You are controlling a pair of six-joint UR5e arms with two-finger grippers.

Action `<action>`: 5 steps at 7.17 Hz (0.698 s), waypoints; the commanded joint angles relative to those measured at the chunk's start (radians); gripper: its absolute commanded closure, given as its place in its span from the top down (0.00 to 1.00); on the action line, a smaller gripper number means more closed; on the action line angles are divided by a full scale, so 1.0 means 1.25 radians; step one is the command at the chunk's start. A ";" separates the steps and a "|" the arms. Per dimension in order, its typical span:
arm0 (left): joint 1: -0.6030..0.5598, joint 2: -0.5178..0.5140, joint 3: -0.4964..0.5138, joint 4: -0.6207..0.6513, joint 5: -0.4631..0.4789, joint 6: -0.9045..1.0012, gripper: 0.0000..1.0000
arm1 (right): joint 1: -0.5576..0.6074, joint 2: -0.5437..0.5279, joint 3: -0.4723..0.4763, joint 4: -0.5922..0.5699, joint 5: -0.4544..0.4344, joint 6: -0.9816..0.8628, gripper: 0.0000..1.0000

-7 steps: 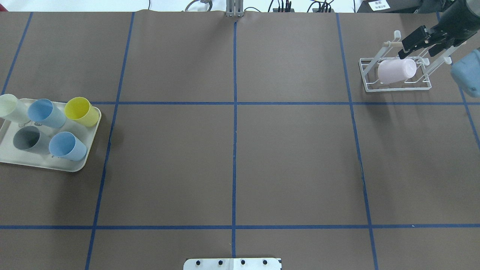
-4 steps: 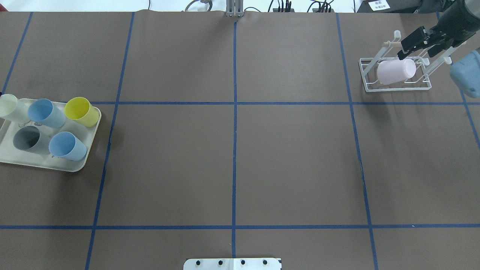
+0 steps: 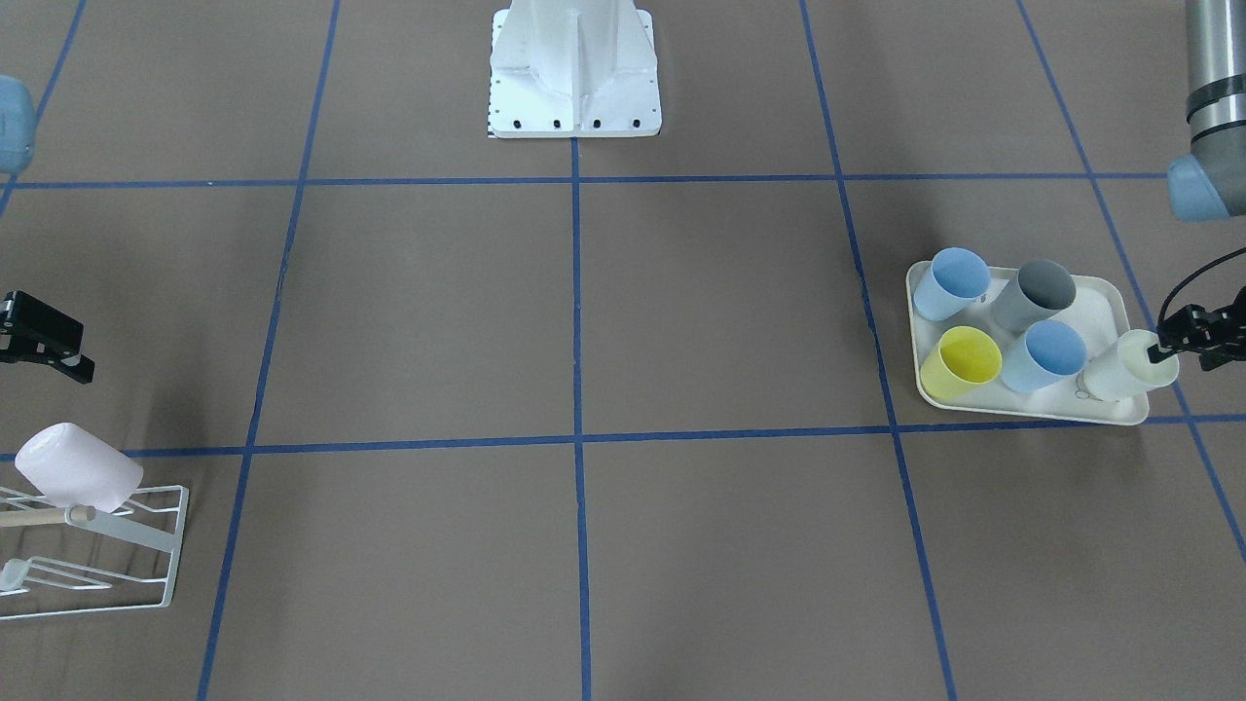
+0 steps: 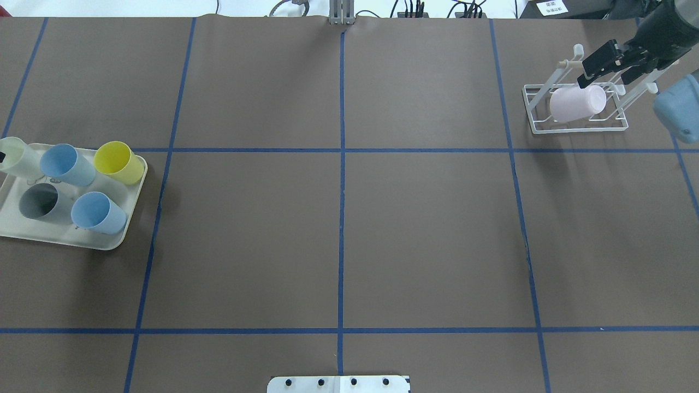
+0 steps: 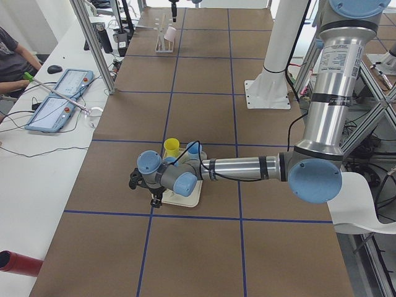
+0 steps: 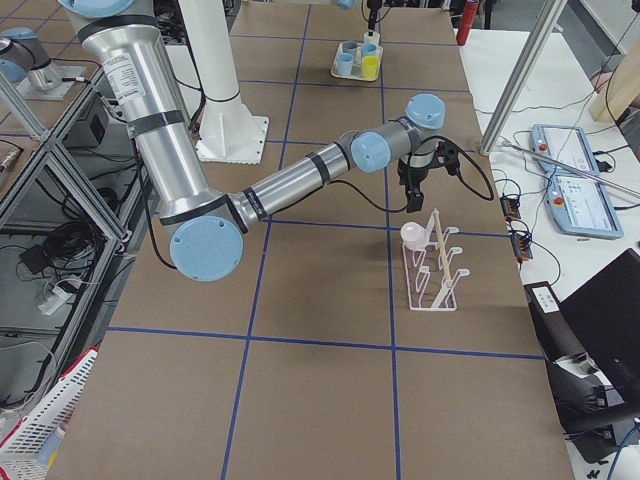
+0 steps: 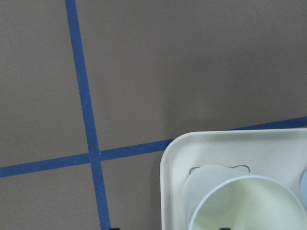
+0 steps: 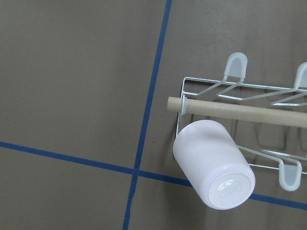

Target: Transfer IKEA cup to right arm and place on rack

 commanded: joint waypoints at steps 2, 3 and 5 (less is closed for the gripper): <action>0.014 0.000 0.000 0.004 -0.014 0.000 0.02 | 0.000 0.000 0.001 -0.001 0.010 0.000 0.98; 0.014 0.000 -0.003 0.004 -0.030 0.000 0.00 | 0.000 0.000 0.002 0.000 0.022 0.000 0.98; 0.007 0.005 -0.028 0.006 -0.073 0.002 0.00 | 0.000 0.000 0.005 0.000 0.034 0.013 0.99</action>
